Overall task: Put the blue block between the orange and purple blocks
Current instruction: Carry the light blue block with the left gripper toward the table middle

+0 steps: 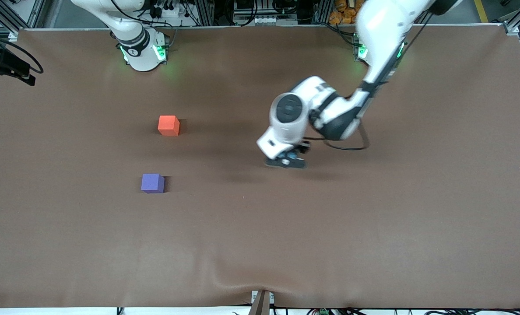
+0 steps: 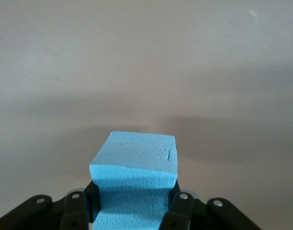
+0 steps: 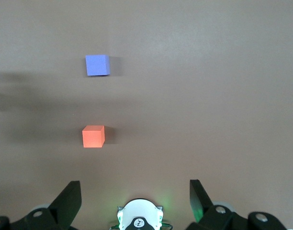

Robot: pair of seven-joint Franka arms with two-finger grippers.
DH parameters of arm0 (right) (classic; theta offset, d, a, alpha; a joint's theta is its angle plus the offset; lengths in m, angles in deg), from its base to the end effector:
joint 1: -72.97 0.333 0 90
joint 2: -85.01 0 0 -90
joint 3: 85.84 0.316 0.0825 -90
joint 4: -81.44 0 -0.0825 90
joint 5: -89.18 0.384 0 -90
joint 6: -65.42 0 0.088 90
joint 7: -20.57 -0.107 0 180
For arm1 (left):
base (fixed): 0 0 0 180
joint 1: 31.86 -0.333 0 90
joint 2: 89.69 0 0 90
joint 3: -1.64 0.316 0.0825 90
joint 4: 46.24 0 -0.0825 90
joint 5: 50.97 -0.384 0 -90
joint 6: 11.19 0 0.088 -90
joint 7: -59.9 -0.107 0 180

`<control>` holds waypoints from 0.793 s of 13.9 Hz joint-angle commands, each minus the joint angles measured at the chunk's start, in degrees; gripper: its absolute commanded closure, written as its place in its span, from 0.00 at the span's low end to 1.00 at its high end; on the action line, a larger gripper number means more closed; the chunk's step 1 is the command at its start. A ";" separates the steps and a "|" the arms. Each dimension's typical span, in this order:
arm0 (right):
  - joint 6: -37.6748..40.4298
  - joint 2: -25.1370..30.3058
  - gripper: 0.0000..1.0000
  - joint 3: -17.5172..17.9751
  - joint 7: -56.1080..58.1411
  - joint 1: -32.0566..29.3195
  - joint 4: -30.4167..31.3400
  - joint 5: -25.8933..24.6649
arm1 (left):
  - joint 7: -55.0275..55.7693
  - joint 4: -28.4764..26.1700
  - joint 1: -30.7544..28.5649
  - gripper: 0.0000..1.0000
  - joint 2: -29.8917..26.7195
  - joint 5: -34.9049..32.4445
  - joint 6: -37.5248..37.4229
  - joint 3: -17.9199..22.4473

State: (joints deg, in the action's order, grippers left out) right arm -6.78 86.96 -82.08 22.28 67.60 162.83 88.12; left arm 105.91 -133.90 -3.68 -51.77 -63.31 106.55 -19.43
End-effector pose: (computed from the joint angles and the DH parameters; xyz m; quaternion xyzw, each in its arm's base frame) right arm 0.5077 -0.0159 0.6859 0.9980 -0.0015 -0.0634 0.0082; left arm 0.4906 -0.4923 0.2801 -0.9974 0.0522 0.0448 0.0192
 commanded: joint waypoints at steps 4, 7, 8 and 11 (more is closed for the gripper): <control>0.84 -0.37 0.00 0.81 -0.74 -1.13 -1.05 0.97 | 12.15 6.01 17.07 1.00 7.60 -0.84 3.45 9.01; 0.84 -0.37 0.00 0.81 -0.74 -1.13 -1.05 1.06 | 16.55 6.01 18.85 0.62 9.27 -0.93 5.56 9.46; 0.84 -0.37 0.00 0.81 -0.74 -1.30 -1.05 1.06 | 16.83 6.01 18.93 0.15 9.19 -1.01 5.57 9.46; 0.84 -0.37 0.00 0.81 -0.74 -1.21 -1.05 1.06 | 16.92 5.93 18.41 0.00 5.86 -1.01 5.04 9.46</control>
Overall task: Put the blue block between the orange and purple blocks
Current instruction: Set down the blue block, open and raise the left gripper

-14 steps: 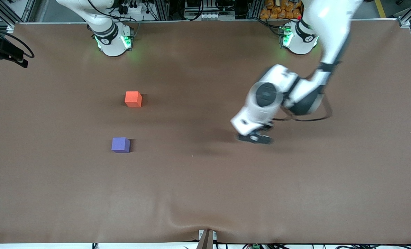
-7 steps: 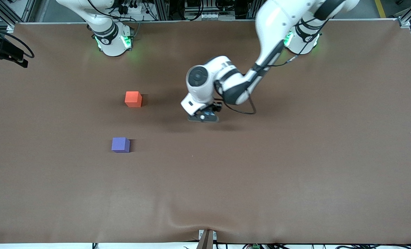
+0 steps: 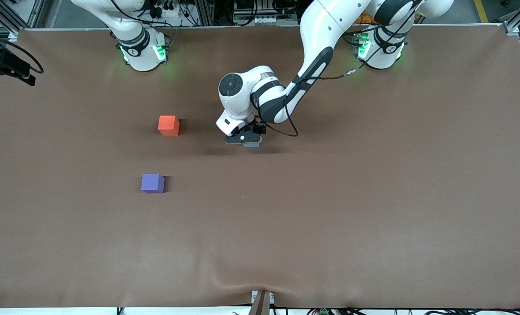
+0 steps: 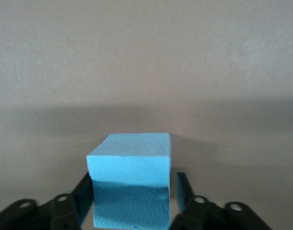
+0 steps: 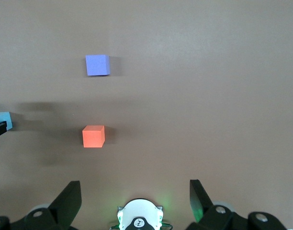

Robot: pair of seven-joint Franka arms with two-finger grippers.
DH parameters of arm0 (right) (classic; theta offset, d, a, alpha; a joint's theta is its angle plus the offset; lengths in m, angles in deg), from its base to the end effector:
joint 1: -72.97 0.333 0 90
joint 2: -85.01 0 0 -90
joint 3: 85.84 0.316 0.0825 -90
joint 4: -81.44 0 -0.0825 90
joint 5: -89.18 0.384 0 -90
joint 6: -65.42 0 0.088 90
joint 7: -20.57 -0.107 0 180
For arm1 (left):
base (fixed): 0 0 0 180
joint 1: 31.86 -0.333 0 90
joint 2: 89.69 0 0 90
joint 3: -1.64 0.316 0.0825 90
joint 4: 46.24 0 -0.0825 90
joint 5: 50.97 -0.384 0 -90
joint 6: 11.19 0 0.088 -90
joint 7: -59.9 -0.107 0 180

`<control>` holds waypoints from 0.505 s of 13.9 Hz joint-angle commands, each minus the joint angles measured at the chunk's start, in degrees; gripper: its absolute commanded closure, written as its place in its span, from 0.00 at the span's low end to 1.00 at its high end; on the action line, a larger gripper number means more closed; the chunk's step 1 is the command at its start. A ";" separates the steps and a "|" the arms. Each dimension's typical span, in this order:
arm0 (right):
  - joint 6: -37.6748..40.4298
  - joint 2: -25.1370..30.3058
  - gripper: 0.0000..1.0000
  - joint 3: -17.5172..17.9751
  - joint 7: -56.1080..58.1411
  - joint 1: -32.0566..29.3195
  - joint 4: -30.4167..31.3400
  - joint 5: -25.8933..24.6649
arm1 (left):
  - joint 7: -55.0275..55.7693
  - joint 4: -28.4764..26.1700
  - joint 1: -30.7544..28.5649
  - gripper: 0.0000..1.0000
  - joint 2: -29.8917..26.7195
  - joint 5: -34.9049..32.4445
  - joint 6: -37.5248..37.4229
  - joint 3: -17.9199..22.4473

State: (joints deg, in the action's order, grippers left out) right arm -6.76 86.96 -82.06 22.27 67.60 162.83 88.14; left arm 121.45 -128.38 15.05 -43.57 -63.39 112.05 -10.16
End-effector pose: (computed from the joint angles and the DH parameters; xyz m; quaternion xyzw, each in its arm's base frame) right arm 0.5076 -0.0157 0.6858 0.9979 -0.0014 -0.0636 0.0081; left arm 0.4029 -0.5941 0.2137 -0.9993 0.0096 0.0053 0.0361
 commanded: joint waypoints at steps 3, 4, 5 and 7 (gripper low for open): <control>0.73 -1.51 0.00 0.79 -0.47 -0.95 -1.05 1.04 | -0.54 0.40 -1.46 0.00 -7.69 -1.20 -0.72 2.21; 0.56 -2.73 0.00 0.88 -0.47 -0.95 -1.05 1.13 | -2.03 0.40 -2.34 0.00 -9.97 -1.20 -1.16 3.61; 0.30 -3.35 0.00 0.96 -0.30 -0.60 -1.05 2.00 | -3.00 0.31 -3.82 0.00 -11.91 -1.11 -2.12 3.88; 0.03 -7.20 0.00 1.14 -0.30 1.23 -1.05 2.01 | -5.90 0.31 -9.52 0.00 -15.78 -0.32 -4.31 3.63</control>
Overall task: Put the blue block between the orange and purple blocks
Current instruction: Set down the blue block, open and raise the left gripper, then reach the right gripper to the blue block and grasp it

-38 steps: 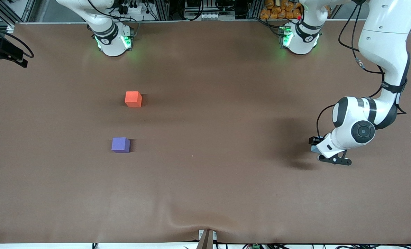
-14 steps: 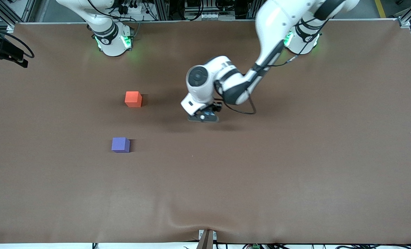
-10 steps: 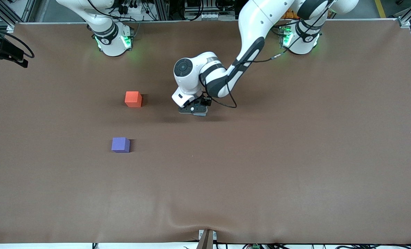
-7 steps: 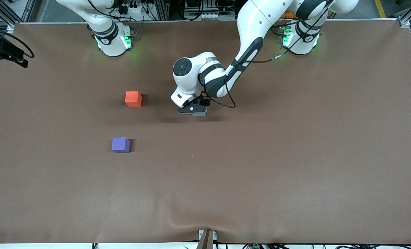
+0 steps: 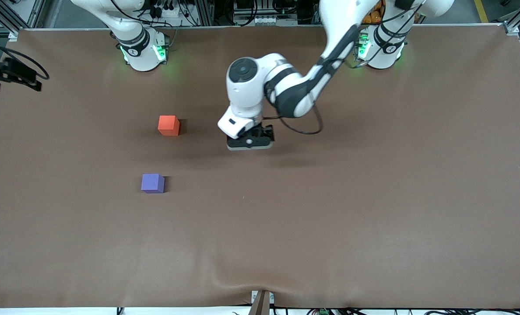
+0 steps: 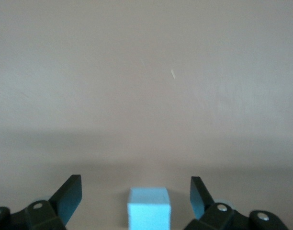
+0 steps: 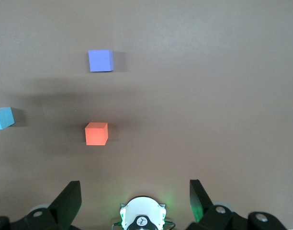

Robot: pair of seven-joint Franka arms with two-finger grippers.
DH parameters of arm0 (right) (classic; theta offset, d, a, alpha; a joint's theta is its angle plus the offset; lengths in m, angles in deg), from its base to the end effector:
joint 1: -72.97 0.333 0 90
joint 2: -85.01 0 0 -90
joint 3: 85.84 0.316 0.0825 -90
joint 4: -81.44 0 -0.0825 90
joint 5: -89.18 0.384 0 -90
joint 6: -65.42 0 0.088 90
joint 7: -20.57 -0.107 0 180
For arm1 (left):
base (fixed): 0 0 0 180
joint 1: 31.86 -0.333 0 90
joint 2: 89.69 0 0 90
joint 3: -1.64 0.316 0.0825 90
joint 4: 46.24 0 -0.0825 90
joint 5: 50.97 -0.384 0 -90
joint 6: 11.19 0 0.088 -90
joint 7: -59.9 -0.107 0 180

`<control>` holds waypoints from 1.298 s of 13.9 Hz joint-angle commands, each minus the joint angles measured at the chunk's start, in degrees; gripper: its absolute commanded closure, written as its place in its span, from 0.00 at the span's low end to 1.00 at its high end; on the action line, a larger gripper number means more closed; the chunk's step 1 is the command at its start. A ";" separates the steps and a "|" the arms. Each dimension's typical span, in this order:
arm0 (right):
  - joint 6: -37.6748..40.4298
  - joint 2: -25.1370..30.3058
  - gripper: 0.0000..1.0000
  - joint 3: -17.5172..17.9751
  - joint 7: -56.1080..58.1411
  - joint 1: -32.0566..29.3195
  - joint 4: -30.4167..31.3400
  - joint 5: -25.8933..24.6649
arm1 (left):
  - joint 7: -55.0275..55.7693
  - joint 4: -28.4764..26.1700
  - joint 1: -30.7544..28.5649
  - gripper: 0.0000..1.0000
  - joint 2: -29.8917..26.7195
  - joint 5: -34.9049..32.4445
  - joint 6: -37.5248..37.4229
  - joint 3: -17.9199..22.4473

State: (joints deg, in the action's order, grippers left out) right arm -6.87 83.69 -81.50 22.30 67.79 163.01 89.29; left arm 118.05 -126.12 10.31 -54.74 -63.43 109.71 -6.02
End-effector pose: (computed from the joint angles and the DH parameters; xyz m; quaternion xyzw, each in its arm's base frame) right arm 0.5273 -0.0081 0.6551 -0.9957 -0.0080 0.0923 0.0039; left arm 0.4941 -0.5388 0.3645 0.9961 0.0359 0.0804 0.0107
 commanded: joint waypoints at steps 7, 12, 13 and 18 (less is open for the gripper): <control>0.93 -8.79 0.00 0.76 -0.50 4.12 -1.06 2.52 | -33.31 -2.30 -30.88 0.00 -17.63 7.97 -18.22 -0.96; -1.34 -10.46 0.00 0.68 -5.04 10.08 2.62 14.39 | -60.93 -3.35 -46.36 0.00 -22.99 12.63 -28.60 -0.96; -4.40 -10.55 0.00 0.68 -9.85 12.54 3.59 14.92 | -61.75 -5.18 -47.42 0.00 -24.83 13.25 -28.88 -0.96; -27.31 -10.90 0.00 0.68 -22.63 26.42 14.90 19.05 | -61.58 -16.61 -47.35 0.00 -34.94 13.25 -28.88 -0.96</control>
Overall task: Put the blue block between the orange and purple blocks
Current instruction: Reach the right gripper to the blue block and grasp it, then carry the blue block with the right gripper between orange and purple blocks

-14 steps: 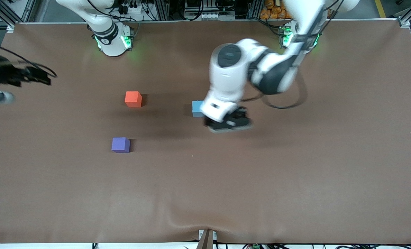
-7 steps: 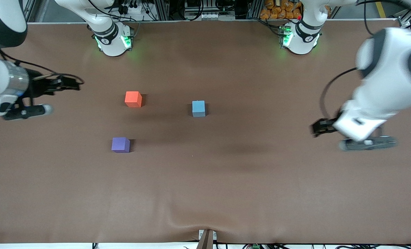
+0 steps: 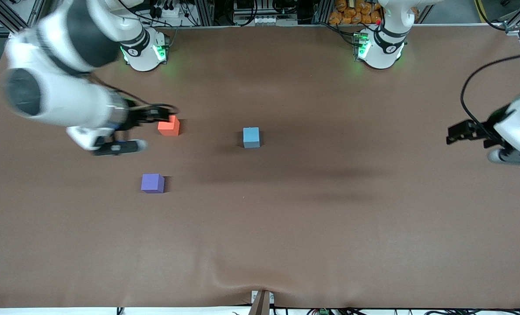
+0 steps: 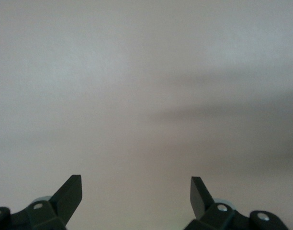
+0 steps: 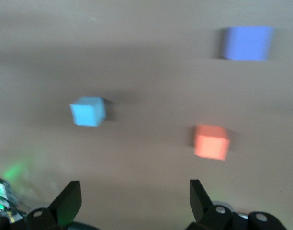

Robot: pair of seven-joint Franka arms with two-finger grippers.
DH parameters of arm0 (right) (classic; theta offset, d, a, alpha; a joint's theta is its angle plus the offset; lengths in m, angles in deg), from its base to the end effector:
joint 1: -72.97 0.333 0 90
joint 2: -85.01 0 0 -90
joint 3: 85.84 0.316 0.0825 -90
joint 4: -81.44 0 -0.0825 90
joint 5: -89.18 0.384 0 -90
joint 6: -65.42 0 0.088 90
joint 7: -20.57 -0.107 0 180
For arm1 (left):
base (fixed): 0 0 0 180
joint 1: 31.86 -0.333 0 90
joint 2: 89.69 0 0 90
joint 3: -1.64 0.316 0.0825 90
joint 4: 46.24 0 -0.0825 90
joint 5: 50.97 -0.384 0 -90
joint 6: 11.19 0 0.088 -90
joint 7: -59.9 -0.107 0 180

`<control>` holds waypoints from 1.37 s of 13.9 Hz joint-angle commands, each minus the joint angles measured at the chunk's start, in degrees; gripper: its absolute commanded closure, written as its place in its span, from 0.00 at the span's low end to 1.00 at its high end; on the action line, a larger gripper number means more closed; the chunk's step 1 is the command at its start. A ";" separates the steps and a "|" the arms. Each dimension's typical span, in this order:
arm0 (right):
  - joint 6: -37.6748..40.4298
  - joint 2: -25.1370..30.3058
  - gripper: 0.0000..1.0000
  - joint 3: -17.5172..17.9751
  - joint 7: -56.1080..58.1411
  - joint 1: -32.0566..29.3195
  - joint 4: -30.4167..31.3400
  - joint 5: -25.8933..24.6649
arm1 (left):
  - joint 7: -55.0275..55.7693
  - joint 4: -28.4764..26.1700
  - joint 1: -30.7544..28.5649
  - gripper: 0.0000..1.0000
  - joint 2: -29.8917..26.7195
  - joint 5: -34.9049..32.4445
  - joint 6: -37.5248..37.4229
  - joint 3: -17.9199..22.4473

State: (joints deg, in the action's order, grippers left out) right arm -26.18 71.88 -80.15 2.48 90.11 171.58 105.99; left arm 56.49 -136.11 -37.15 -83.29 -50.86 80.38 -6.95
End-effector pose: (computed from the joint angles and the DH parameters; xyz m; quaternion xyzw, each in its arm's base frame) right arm 0.5528 0.2598 0.4972 -0.9824 -0.0217 0.1483 0.1113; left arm 0.5858 -0.0296 0.5648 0.9974 -0.0583 -0.0404 0.0093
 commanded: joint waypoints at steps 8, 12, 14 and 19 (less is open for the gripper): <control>-38.63 -6.71 0.00 -0.77 -7.56 19.85 20.60 1.56 | -0.96 -0.14 9.16 0.00 -5.97 -2.30 -5.27 4.28; -47.51 -12.61 0.00 -0.77 -11.86 23.37 20.43 -3.35 | -2.13 0.49 8.46 0.00 -6.40 -1.96 -5.35 4.10; -47.88 -13.85 0.00 -0.77 -12.05 23.29 20.60 -4.94 | 2.60 0.40 8.46 0.00 -7.54 -1.87 -6.14 4.02; -51.38 -16.66 0.00 -0.77 -17.05 23.55 19.99 -5.29 | 2.36 2.07 7.67 0.00 -8.69 -2.22 -8.24 4.63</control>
State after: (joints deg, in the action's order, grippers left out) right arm -75.22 56.90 -80.79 -11.00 113.04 192.34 102.08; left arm 58.84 -135.11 -29.03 -91.01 -52.00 74.69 -2.57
